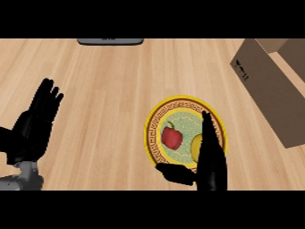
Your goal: Pick the bell pepper from the plate and place it in the cardboard box
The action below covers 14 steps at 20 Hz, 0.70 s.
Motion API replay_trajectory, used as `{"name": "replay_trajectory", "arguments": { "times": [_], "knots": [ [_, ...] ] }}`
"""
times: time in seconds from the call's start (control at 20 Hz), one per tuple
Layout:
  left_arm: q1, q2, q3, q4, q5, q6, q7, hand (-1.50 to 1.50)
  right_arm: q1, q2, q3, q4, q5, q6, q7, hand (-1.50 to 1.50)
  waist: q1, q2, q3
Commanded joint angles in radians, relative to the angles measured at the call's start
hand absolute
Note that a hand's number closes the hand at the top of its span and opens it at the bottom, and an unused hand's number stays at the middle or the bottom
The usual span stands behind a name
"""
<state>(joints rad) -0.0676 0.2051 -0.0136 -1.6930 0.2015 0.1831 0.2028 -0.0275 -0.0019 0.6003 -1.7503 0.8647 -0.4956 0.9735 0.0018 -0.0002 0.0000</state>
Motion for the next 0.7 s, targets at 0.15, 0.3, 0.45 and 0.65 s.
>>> {"name": "replay_trajectory", "arguments": {
  "times": [0.15,0.3,0.45,0.65],
  "knots": [
    [0.010,-0.007,0.024,0.011,-0.005,-0.052,-0.020,0.00,-0.128,0.002,-0.024,0.081,0.016,0.000,0.139,-1.50,0.002,0.000,0.000],
    [-0.050,-0.002,0.058,0.022,-0.004,-0.037,0.045,0.00,-0.081,0.002,-0.028,0.180,-0.026,-0.104,0.008,-1.50,0.001,0.000,0.000],
    [0.012,-0.064,0.026,0.068,-0.058,-0.036,-0.069,0.00,-0.021,0.002,-0.063,0.086,-0.017,-0.013,-0.023,-1.50,-0.002,0.000,0.000],
    [-0.061,-0.037,0.071,0.088,-0.035,-0.062,-0.022,0.00,-0.077,0.002,-0.020,0.209,-0.049,-0.107,-0.013,-1.50,-0.001,0.000,0.000]
  ]
}}
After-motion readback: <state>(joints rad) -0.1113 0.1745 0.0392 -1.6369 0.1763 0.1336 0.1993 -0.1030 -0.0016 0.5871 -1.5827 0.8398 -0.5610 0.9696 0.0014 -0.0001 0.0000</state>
